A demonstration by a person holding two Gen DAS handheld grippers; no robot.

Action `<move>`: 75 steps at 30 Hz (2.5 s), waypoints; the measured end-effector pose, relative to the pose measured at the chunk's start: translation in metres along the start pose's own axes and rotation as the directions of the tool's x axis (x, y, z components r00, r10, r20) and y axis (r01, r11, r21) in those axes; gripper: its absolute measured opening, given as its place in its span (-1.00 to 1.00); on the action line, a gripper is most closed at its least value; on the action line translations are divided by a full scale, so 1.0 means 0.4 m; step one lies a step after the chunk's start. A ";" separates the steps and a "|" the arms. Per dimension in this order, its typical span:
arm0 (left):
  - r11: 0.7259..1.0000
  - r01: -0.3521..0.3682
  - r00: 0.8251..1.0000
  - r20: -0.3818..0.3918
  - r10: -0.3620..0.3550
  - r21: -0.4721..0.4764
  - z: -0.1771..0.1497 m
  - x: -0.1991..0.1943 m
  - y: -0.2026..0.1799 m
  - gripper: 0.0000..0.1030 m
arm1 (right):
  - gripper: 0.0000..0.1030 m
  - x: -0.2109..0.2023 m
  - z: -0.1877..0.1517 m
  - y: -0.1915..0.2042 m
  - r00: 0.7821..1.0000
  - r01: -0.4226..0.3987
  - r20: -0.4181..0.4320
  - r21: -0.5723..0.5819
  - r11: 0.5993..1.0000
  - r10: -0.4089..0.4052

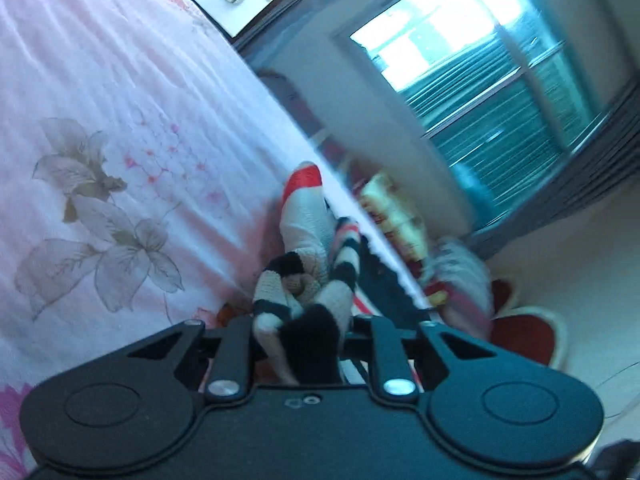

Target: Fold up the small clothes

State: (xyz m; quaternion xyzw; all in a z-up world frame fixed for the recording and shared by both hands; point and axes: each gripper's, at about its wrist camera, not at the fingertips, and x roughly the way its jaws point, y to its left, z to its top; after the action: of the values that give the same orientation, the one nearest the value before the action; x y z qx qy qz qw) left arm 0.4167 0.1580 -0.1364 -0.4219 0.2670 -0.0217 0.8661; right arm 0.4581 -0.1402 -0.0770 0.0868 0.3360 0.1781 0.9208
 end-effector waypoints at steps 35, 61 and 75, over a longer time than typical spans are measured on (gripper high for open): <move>0.873 0.203 0.968 -0.225 -0.110 0.443 -0.140 0.143 -0.569 -0.69 | -1.00 -0.097 -0.056 -0.261 0.991 -0.056 0.133 0.492 0.869 -0.012; 0.806 0.074 0.950 -0.287 0.122 0.588 -0.250 0.209 -0.423 0.14 | 0.51 -0.268 -0.020 -0.480 0.994 -0.092 0.019 0.654 0.751 0.106; 0.784 0.073 0.960 -0.256 0.112 0.617 -0.195 0.252 -0.444 0.11 | -0.63 -0.236 -0.050 -0.343 0.982 -0.054 0.188 0.236 0.970 0.009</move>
State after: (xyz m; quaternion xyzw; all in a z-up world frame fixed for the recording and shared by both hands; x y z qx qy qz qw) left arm 0.4988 -0.0387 -0.0886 -0.1034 0.3683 -0.1584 0.9103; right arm 0.4151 -0.3022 -0.0751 0.2188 0.2662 0.1419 0.9280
